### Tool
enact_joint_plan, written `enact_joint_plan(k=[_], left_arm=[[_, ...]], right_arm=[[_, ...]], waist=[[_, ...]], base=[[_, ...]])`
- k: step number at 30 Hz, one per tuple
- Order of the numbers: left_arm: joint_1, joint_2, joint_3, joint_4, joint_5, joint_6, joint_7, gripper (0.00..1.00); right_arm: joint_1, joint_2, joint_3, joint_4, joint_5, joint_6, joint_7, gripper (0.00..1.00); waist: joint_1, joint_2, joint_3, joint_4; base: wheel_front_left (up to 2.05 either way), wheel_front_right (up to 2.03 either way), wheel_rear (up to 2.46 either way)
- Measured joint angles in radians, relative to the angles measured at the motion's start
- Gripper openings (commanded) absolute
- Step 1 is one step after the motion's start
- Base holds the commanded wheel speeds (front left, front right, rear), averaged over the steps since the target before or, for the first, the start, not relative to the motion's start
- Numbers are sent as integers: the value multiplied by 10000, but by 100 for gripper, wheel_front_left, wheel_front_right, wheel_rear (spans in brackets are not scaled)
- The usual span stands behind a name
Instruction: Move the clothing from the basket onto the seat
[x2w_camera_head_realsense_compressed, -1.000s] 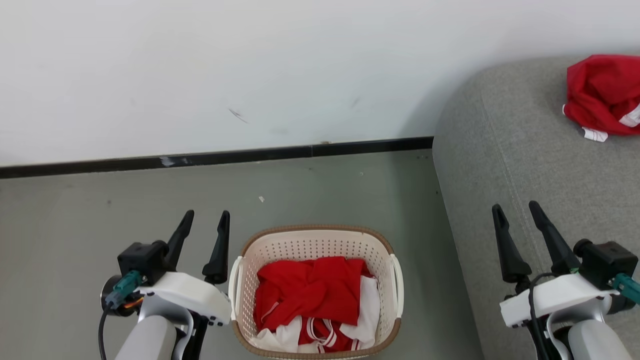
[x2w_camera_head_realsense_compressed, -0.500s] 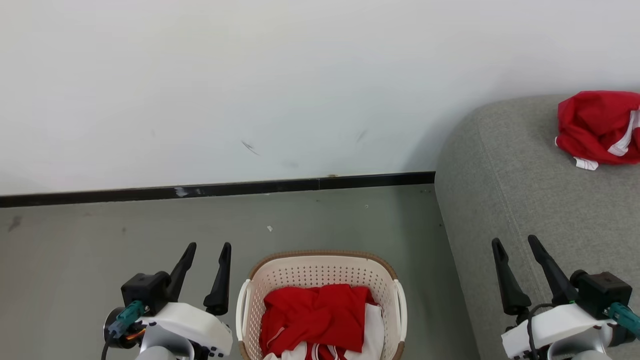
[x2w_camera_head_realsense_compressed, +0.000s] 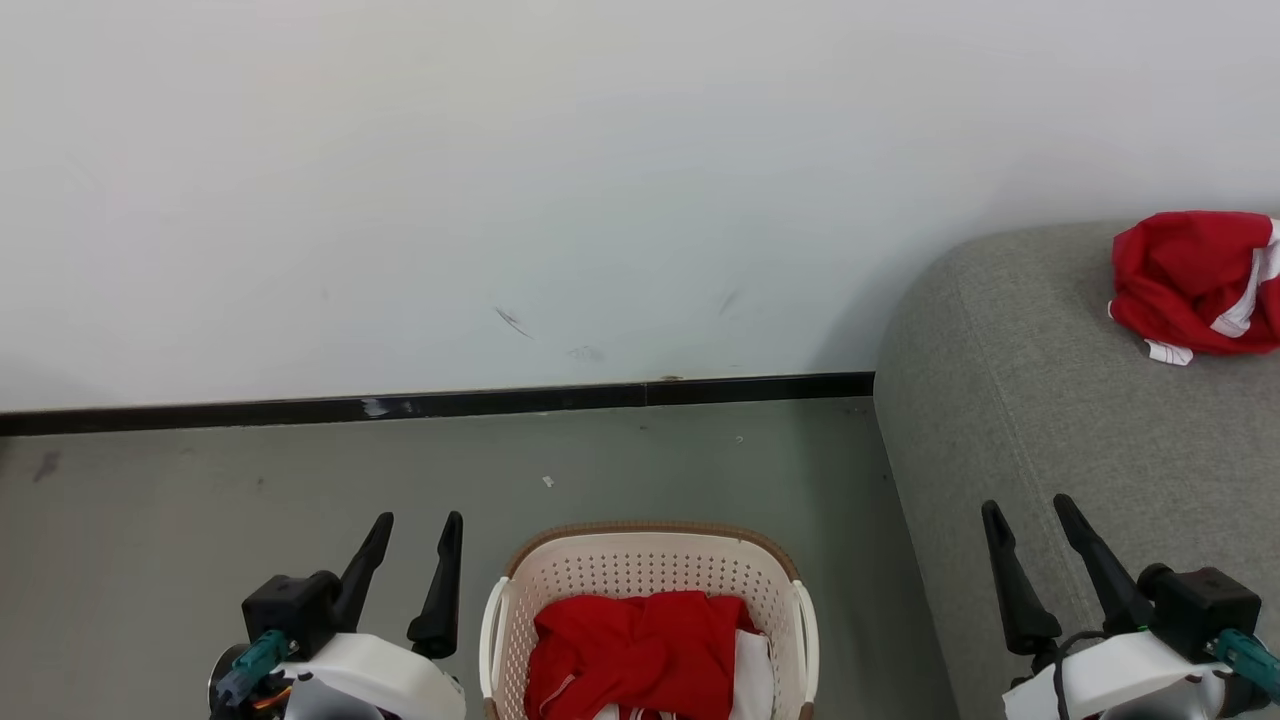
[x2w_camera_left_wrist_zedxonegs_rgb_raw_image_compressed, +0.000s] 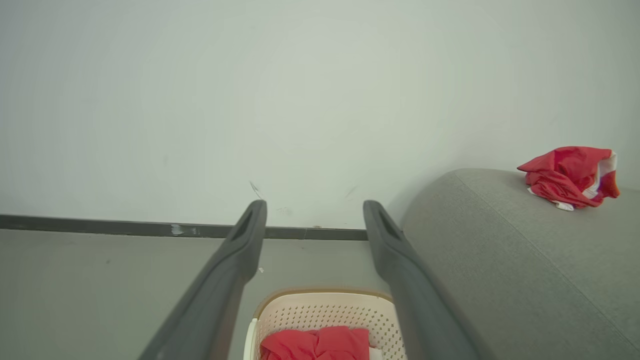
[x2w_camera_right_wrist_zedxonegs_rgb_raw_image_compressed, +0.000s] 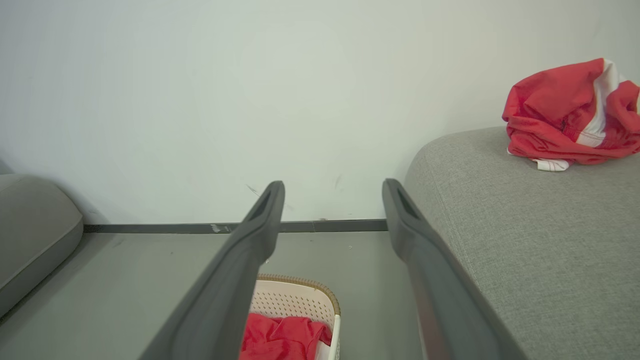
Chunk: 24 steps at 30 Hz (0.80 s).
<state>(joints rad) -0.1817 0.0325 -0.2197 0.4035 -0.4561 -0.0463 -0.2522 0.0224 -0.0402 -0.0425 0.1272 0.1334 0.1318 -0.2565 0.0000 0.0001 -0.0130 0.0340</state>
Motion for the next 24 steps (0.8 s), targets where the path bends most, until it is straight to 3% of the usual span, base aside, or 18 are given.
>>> enact_joint_plan(k=[24], left_arm=[[283,36,-150,-368,8,173,19,100]], right_arm=[[204,6,205,-334,-13,0,0,100]], waist=[[0,0,172,2]], base=[[0,0,0]])
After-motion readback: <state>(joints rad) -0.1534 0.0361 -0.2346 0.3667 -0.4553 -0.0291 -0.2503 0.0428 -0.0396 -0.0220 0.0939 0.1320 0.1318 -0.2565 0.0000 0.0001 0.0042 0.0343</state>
